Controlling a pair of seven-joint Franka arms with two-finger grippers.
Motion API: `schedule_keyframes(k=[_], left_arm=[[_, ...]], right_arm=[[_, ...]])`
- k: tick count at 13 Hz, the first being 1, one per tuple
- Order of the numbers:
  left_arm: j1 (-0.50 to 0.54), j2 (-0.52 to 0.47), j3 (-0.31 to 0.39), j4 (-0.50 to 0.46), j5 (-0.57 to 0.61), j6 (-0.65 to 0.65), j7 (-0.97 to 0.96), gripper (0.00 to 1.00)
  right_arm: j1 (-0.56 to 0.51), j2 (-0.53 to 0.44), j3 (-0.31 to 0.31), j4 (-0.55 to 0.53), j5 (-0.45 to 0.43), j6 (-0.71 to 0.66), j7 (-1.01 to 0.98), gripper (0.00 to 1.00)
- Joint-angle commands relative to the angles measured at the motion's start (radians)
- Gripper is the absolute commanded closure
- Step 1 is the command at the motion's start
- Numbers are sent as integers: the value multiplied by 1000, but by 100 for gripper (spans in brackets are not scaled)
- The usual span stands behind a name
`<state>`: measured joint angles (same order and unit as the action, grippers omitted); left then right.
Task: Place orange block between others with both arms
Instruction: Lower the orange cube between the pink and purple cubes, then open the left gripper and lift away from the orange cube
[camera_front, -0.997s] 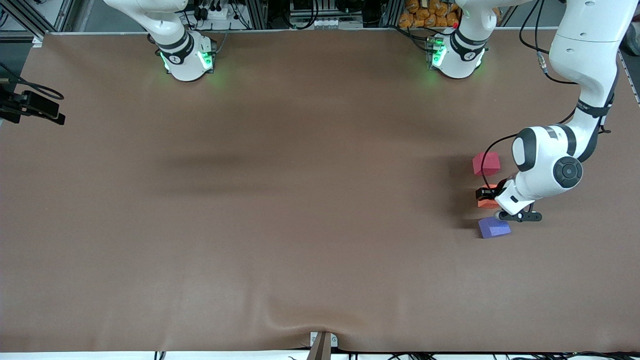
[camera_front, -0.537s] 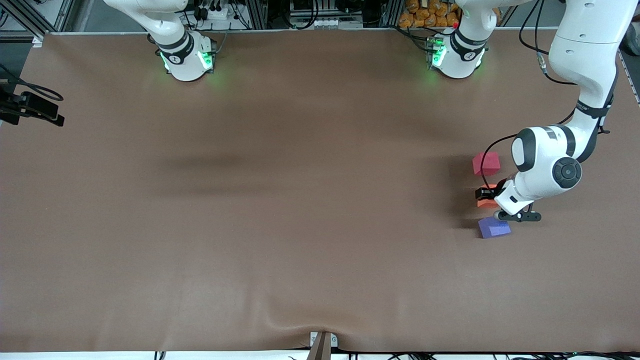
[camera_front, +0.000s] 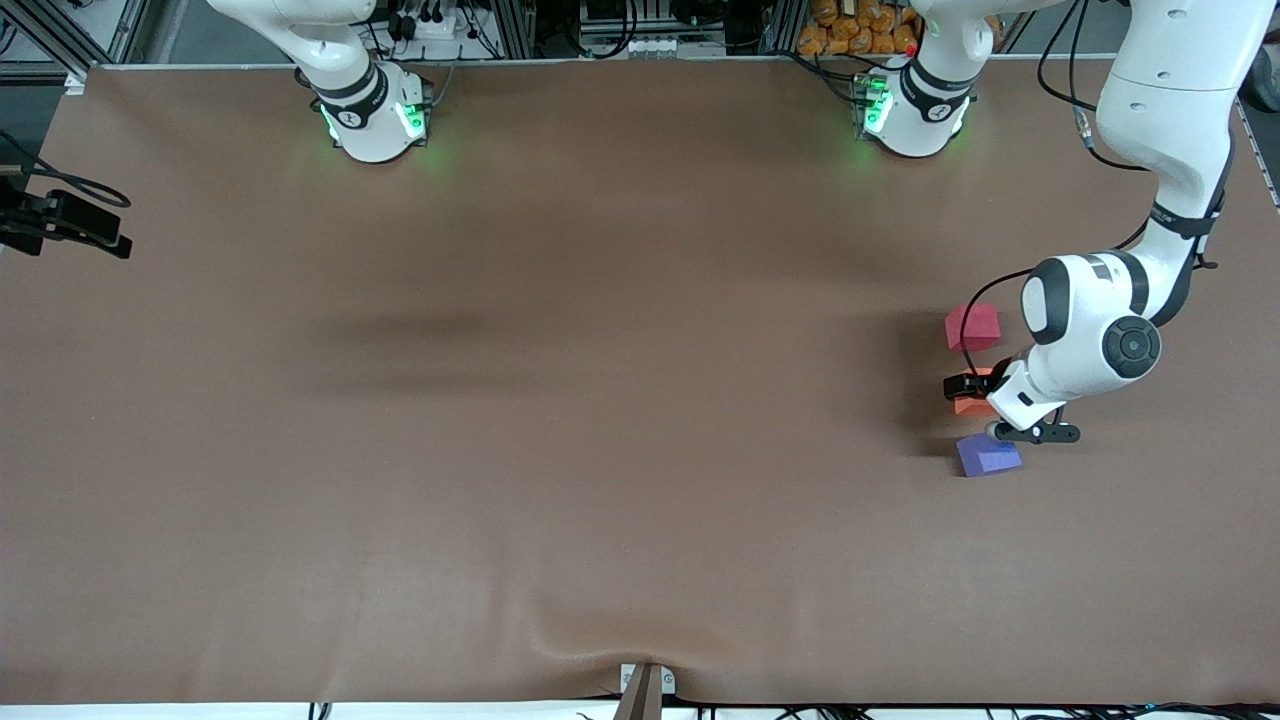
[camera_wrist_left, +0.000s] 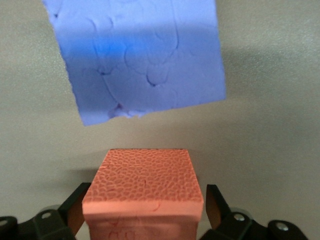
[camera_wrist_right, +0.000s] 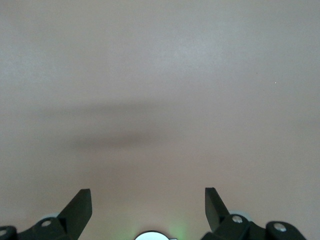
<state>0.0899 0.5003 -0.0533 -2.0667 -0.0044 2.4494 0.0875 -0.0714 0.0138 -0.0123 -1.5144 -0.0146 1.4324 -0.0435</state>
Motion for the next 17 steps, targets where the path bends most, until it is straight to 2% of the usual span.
schedule_keyframes(k=[1,3,7,10,14,17], left_arm=[[4,-14,-2,10,-14,5,27,0],[10,-51,0,20,-11,-15,66,0],[11,-135,1,101,-17,-194,63,0],[10,-166,-2,235,-19,-379,57,0],[11,-177,7,477,-19,-651,54,0],[13,-184,10,591,-9,-762,54,0]], right_arm=[[-16,-18,11,-20,-7,22,-13,0],[-18,-18,9,-21,-5,16,-13,0],[-18,-18,9,-20,-5,23,-13,0],[-18,-15,9,-23,-2,51,-13,0],[-14,-15,9,-23,-1,63,-13,0],[-8,-12,9,-23,1,74,-12,0]])
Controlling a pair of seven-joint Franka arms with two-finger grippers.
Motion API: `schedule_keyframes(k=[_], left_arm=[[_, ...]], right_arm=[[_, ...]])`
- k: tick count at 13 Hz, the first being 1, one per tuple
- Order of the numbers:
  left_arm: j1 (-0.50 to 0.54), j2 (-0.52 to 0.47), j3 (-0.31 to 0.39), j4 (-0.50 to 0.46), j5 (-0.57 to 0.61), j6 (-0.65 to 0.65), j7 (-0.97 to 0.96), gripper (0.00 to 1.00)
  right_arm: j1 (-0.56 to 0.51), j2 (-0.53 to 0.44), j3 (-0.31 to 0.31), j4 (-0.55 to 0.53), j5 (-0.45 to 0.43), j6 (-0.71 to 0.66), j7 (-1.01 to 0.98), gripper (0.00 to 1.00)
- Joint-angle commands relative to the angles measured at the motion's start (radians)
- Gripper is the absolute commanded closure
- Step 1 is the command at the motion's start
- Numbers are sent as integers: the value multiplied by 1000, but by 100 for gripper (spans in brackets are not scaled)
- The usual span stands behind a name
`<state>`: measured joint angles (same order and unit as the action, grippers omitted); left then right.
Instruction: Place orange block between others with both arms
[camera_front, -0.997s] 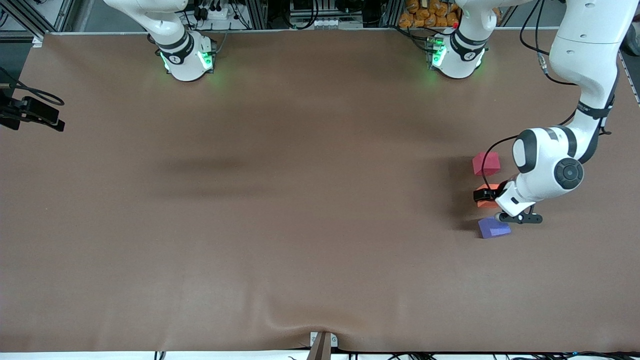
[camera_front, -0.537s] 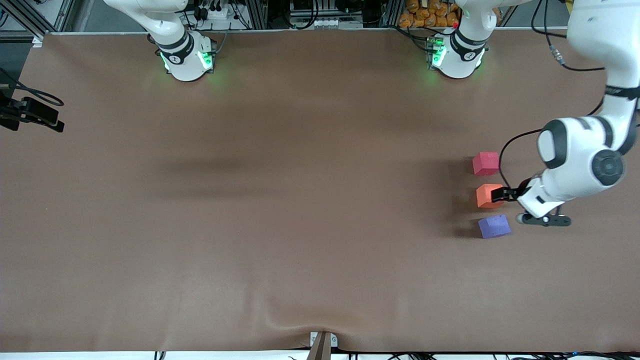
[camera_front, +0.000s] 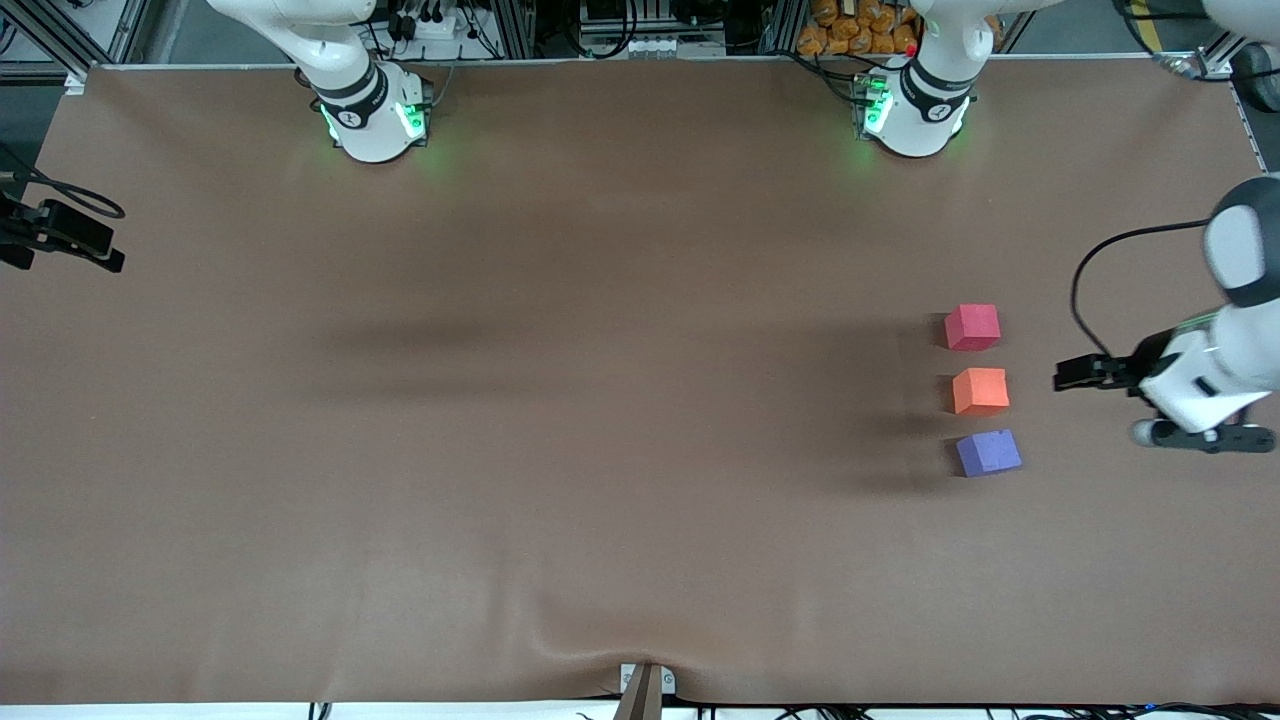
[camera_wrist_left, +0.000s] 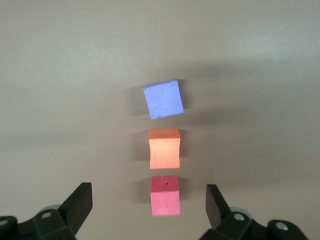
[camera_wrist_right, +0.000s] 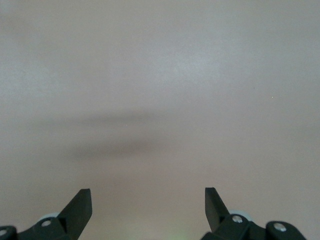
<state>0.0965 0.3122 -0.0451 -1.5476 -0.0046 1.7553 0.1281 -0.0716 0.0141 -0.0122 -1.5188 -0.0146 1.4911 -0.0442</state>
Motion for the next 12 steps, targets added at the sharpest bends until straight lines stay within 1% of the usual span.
schedule_keyframes(k=[1,4,8,9,12], left_arm=[[5,-5,7,93,-6,-77,13,0],[5,-47,10,107,-3,-86,16,0],[5,-117,8,95,-6,-187,-51,0],[3,-133,7,87,-6,-195,-60,0],[5,-200,7,18,-14,-197,-62,0]], right_arm=[[-8,-13,11,-23,1,23,-11,0],[-8,-13,11,-26,1,28,-11,0],[-8,-13,11,-30,1,29,-11,0],[-8,-13,11,-30,1,29,-11,0],[-7,-13,11,-30,1,37,-11,0]])
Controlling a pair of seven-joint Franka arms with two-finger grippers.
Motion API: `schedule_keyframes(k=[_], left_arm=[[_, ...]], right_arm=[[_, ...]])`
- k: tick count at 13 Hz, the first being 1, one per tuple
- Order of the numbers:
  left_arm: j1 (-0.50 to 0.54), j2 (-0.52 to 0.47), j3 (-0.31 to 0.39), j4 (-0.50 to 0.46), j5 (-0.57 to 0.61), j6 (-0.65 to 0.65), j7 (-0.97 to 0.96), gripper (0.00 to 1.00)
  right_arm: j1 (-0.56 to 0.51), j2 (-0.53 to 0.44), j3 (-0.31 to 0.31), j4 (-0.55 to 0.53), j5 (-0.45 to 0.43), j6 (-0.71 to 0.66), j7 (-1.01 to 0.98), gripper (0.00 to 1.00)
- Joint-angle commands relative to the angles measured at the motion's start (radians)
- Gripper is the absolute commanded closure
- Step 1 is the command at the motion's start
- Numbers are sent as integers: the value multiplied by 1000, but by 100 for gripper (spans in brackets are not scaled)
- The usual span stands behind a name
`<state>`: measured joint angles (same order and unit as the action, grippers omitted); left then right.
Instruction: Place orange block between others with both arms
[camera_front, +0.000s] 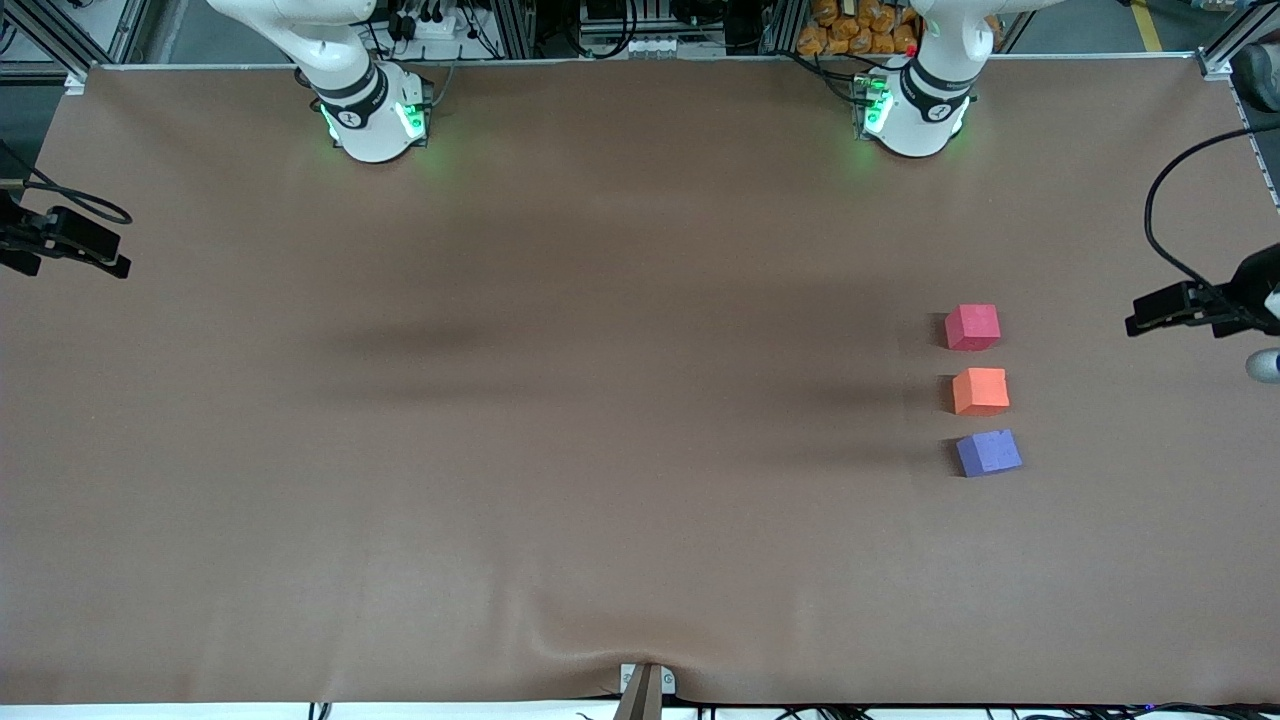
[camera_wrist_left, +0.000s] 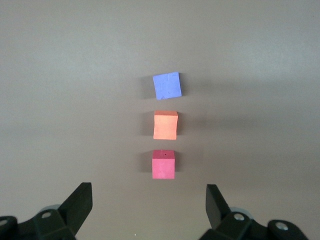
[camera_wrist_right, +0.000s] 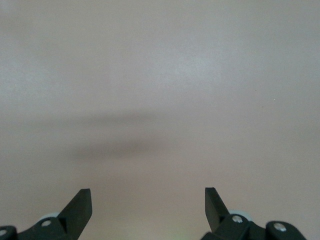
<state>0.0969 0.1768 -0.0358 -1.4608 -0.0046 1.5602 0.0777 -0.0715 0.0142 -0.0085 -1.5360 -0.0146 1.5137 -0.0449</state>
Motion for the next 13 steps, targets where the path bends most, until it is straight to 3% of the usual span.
schedule_keyframes(k=[1,11,13], left_arm=[[4,-77,-3,-85,-15,-2,-13,0],[0,-129,-13,-102,-18,-31,10,0],[-46,-163,-1,-110,-20,-43,-9,0]], right_arm=[[-7,-13,7,-13,1,14,-10,0],[-7,-13,7,-21,1,20,-10,0],[-5,-13,7,-21,1,26,-10,0]])
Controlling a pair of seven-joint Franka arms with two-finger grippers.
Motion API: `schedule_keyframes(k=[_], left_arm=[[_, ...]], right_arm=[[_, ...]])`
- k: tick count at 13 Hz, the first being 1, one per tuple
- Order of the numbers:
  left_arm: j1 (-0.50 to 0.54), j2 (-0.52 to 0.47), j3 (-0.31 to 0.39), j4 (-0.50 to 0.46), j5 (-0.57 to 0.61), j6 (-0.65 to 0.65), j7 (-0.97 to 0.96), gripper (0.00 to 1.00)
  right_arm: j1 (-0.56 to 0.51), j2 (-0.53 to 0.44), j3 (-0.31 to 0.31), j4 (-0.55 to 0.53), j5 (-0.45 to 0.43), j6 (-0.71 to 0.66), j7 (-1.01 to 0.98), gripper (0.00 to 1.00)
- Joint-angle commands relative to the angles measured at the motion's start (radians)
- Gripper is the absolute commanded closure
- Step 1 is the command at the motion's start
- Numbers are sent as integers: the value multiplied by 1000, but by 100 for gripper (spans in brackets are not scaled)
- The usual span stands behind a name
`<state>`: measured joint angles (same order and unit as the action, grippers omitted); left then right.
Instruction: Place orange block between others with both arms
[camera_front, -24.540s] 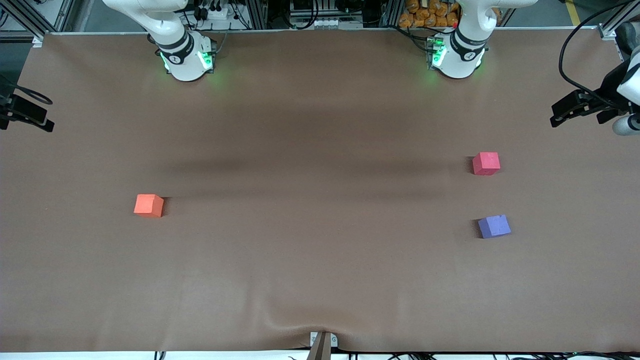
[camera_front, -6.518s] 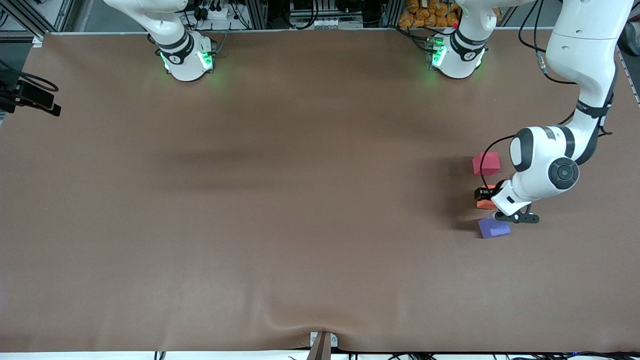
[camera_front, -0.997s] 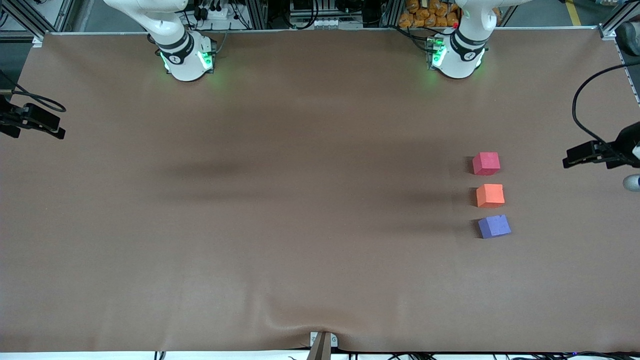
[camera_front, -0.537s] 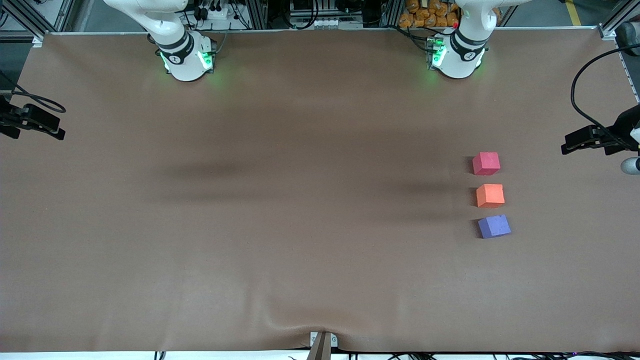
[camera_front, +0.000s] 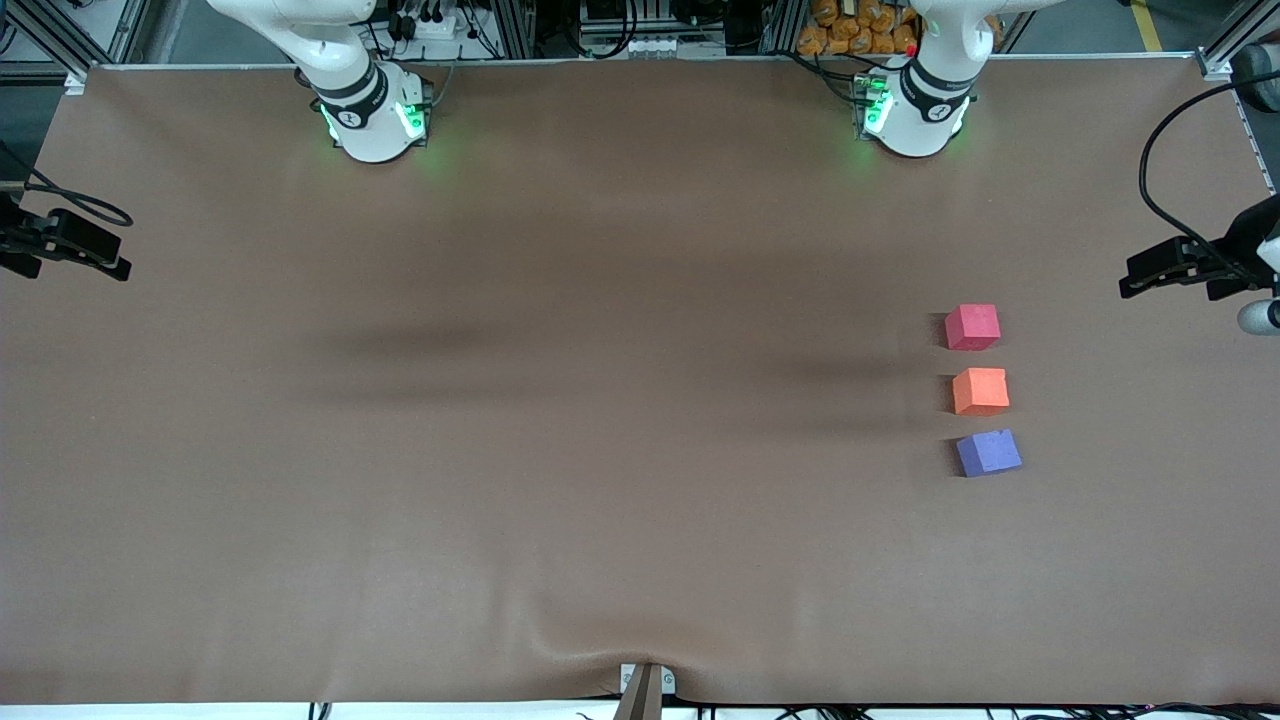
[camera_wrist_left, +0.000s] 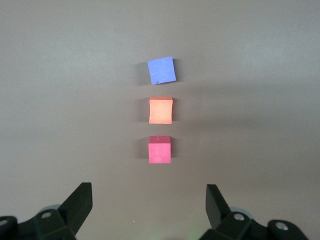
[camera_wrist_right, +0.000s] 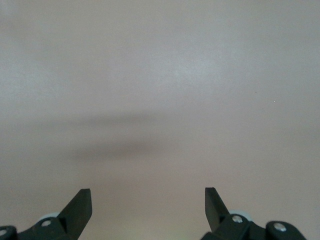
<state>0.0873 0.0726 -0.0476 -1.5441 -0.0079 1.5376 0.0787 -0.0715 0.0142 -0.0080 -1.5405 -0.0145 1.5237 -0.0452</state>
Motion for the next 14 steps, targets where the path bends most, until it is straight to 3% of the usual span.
schedule_keyframes(k=[1,3,14], left_arm=[[-93,-62,44,-27,-14,-28,-14,0],[-136,-63,92,-27,-14,-33,-19,0],[-133,-79,92,-18,-1,-71,-94,0]], right_arm=[[-5,-13,8,-16,1,18,-10,0],[-2,-13,9,-21,1,35,-10,0],[4,-13,9,-35,1,49,-10,0]])
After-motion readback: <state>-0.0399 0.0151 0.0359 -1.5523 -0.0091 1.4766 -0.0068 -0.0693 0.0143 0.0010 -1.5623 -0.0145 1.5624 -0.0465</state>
